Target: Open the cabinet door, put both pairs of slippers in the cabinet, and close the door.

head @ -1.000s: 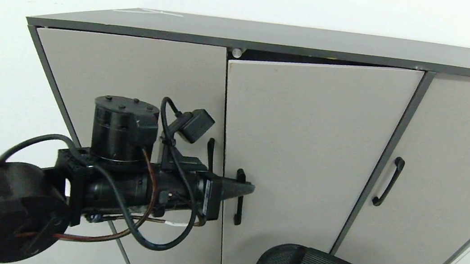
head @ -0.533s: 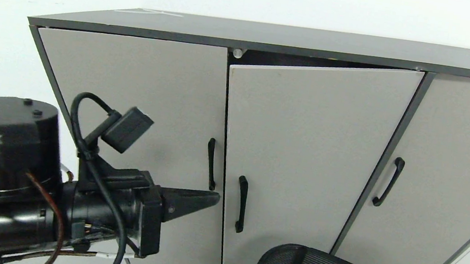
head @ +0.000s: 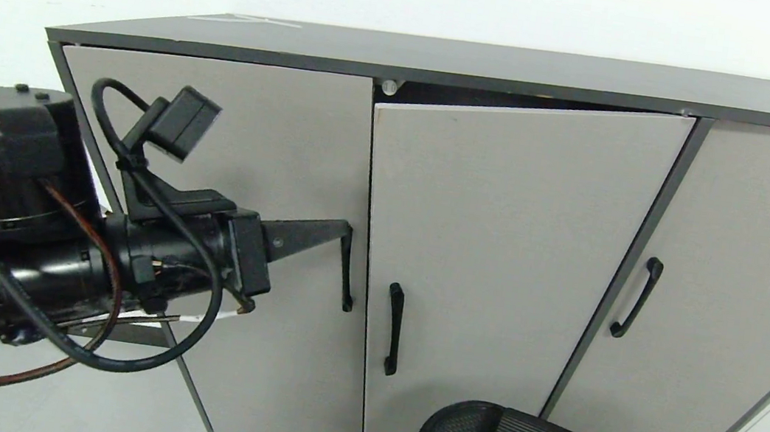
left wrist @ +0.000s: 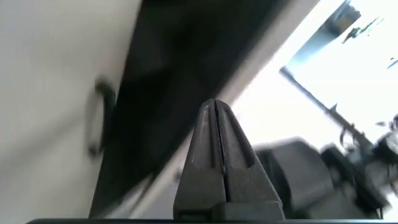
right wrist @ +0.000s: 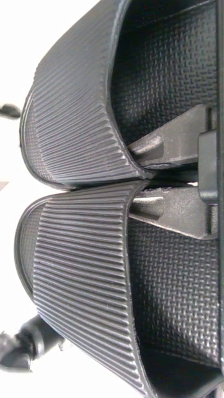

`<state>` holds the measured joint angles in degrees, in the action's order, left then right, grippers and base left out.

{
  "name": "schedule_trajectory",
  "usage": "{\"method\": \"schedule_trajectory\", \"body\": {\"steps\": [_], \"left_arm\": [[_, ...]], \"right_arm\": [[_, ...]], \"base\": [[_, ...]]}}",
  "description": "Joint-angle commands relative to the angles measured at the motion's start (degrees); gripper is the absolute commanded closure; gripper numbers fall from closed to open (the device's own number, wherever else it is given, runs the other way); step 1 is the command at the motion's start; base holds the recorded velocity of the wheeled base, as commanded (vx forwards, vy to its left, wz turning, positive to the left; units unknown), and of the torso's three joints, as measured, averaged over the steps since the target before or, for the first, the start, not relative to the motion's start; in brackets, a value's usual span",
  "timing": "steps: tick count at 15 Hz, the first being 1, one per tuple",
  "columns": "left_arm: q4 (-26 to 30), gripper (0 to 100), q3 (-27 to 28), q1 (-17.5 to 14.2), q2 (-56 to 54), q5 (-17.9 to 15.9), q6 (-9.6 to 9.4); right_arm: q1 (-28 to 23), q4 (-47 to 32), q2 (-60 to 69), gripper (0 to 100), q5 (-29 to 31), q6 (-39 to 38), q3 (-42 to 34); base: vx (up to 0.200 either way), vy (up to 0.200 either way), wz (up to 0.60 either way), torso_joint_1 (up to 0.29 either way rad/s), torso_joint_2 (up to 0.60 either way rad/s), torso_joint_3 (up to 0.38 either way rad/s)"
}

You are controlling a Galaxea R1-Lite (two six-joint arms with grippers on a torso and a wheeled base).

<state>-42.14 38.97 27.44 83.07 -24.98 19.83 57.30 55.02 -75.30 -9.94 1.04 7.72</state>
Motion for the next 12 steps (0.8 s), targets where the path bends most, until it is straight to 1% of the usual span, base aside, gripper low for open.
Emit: {"method": "schedule_trajectory", "body": {"steps": [1, 5, 7, 9, 10, 12], "left_arm": [[-4.79, 100, 1.54, 0.68, 7.64, 0.02, 0.56], [-7.25, 100, 3.48, 2.18, 13.09, 0.02, 0.64], [-7.87, 100, 4.53, 3.94, 14.05, 0.02, 1.17], [-7.87, 100, 4.88, 4.99, 13.88, 0.02, 2.4], [-7.87, 100, 4.8, 5.34, 13.79, 0.02, 2.67], [-7.87, 100, 4.62, 6.4, 13.79, 0.02, 2.58]], "right_arm": [[1.24, 0.0, 1.03, 100, 0.0, 0.02, -0.51], [2.12, 0.44, 2.0, 100, -0.08, 0.28, -0.95], [2.82, 0.44, 1.91, 100, -0.35, 0.19, -1.83], [3.96, 0.44, 2.26, 100, -1.4, 0.19, -3.23], [4.14, 0.44, 2.35, 100, -1.4, 0.19, -3.41], [4.4, 0.53, 2.53, 100, -1.4, 0.28, -3.76]], "base": [[0.0, 0.0, 0.0, 0.0, 0.0, 0.0], [0.0, 0.0, 0.0, 0.0, 0.0, 0.0], [0.0, 0.0, 0.0, 0.0, 0.0, 0.0], [-0.2, 0.0, 0.0, 0.007, 0.01, 0.0], [-0.2, 0.0, 0.0, 0.007, 0.01, 0.002], [-0.2, 0.0, 0.0, 0.005, 0.0, 0.0]]}}
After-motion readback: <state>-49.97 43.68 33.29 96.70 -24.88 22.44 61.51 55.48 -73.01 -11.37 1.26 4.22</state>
